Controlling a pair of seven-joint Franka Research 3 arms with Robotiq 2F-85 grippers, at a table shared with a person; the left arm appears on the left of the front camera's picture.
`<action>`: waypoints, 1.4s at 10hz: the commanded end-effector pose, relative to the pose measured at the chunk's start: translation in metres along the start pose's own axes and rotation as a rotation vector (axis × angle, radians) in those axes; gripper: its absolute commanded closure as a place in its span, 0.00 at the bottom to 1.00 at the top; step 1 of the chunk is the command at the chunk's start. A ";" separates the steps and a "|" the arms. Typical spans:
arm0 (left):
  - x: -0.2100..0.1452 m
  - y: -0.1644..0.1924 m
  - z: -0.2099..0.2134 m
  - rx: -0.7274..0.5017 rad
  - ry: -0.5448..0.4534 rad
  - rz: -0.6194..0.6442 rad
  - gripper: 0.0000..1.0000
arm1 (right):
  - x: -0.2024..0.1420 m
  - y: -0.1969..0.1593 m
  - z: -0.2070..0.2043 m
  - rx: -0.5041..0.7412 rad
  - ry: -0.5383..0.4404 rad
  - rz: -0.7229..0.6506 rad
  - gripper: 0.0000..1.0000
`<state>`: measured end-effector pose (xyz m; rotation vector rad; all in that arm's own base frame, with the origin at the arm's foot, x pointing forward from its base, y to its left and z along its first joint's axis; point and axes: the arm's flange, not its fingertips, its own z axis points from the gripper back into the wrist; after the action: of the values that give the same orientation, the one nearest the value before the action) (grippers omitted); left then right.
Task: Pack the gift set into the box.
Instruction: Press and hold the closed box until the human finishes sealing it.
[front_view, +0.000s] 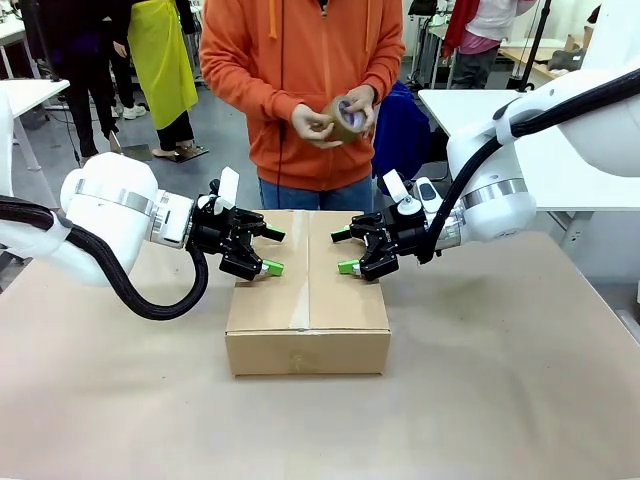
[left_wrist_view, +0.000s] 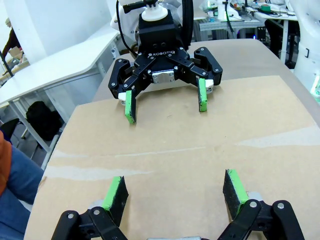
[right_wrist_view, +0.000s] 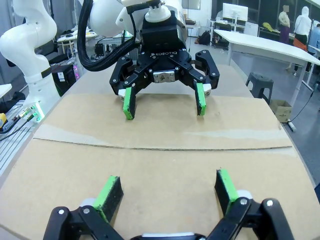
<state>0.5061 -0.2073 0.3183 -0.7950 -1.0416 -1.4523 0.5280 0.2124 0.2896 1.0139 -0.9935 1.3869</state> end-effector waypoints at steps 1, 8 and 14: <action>-0.004 -0.003 -0.001 -0.007 -0.002 -0.016 0.00 | -0.002 0.001 0.000 -0.005 0.005 0.014 0.00; -0.004 -0.003 -0.001 -0.007 -0.002 -0.016 0.00 | -0.002 0.001 0.000 -0.005 0.005 0.014 0.00; -0.004 -0.003 -0.001 -0.007 -0.002 -0.016 0.00 | -0.002 0.001 0.000 -0.005 0.005 0.014 0.00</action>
<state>0.5061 -0.2073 0.3183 -0.7950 -1.0416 -1.4523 0.5280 0.2124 0.2896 1.0139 -0.9935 1.3869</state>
